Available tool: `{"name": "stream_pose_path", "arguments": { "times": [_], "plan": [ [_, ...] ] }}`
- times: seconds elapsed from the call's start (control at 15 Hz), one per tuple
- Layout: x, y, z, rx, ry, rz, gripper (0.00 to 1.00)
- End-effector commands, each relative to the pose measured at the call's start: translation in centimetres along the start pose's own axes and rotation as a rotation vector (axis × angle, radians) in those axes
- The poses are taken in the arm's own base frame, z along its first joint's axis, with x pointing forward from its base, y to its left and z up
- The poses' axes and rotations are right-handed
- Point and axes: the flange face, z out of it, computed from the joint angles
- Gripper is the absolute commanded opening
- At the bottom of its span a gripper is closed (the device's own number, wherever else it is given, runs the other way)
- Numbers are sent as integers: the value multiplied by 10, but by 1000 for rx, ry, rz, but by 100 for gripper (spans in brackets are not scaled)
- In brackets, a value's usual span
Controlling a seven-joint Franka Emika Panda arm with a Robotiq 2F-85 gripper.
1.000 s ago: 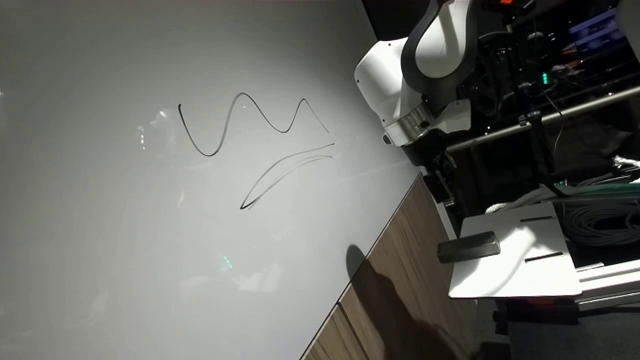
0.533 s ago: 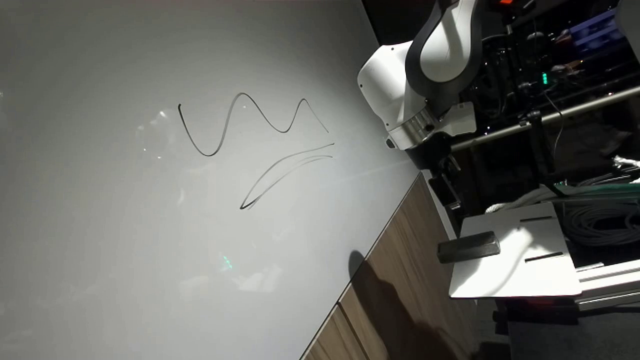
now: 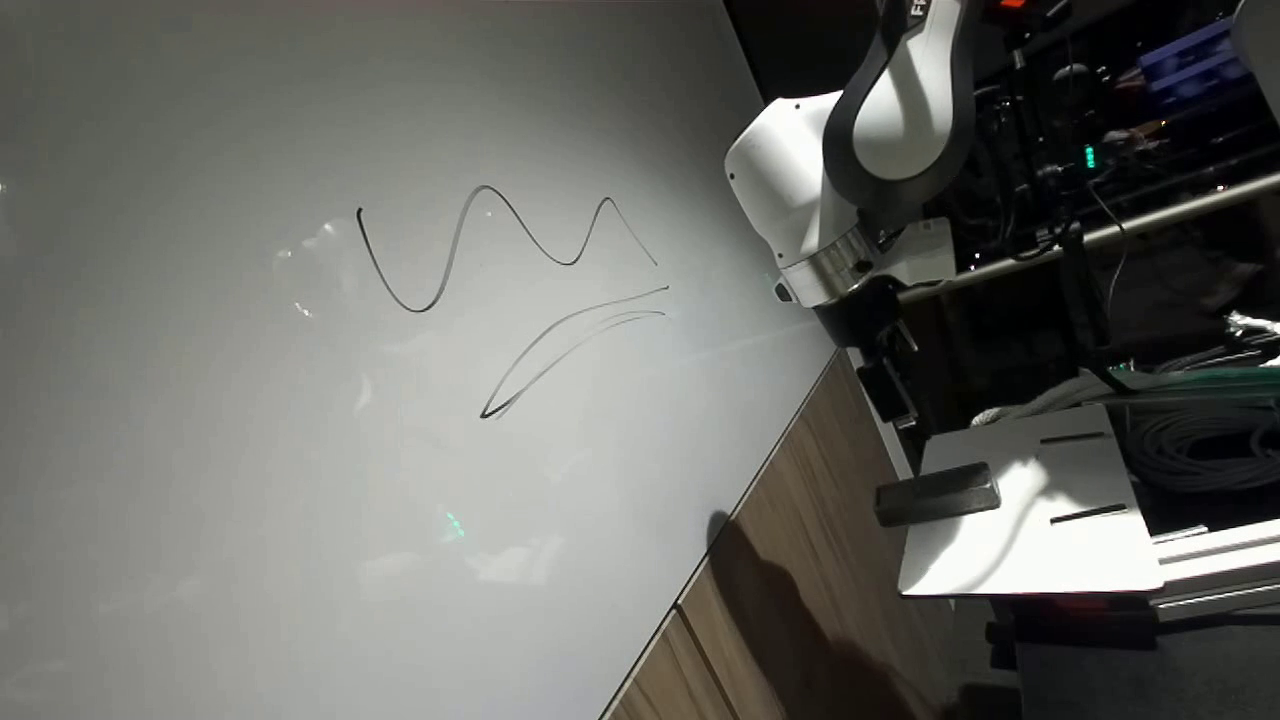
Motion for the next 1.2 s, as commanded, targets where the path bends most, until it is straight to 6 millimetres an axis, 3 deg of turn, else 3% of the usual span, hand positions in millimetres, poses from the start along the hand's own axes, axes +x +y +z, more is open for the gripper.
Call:
{"name": "stream_pose_path", "arguments": {
  "times": [0.0,0.27,0.67,0.87,1.13],
  "plan": [
    [3,21,26,7,93,-10,100],
    [6,29,54,10,121,-6,100],
    [-1,-1,81,-2,77,-49,100],
    [-4,-6,88,-20,62,-51,100],
    [-4,3,86,-57,70,-33,100]
  ]
}}
